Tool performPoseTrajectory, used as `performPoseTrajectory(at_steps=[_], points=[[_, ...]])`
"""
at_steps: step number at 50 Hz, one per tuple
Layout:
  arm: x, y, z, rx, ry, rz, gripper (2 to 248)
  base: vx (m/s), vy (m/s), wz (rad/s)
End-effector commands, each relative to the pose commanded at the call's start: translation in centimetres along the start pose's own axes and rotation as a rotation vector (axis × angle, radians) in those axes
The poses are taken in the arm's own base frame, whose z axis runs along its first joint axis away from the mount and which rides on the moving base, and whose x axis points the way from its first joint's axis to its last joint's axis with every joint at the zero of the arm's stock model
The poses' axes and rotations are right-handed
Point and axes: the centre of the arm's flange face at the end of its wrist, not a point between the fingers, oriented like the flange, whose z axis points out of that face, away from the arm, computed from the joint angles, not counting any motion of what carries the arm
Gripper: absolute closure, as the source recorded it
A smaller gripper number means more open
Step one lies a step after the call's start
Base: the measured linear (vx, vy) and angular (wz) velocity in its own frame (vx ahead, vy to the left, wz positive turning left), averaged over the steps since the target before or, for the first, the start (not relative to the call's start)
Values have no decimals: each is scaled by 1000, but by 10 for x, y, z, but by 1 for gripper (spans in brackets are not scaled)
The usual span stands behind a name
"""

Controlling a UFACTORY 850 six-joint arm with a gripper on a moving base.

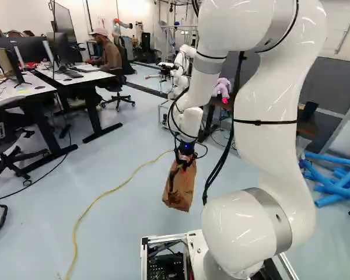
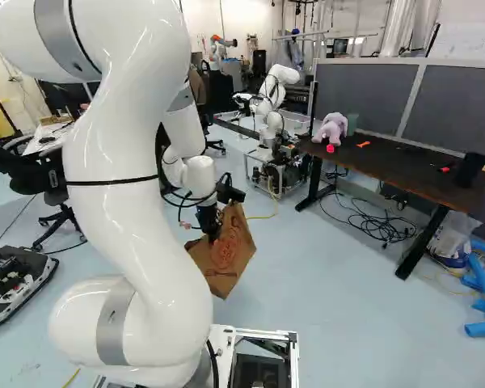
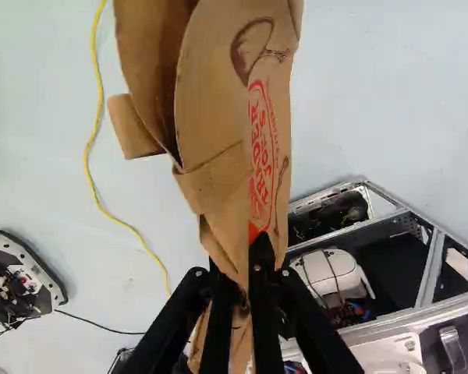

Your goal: Pick up the bag on the ground and place it on the table

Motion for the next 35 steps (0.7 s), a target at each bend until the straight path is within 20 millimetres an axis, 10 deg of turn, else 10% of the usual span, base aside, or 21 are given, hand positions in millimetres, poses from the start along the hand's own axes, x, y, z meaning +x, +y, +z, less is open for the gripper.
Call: performPoseTrajectory(at_steps=[35], points=[[-9,2,-54,27,-4,-3,223,0,0,0]])
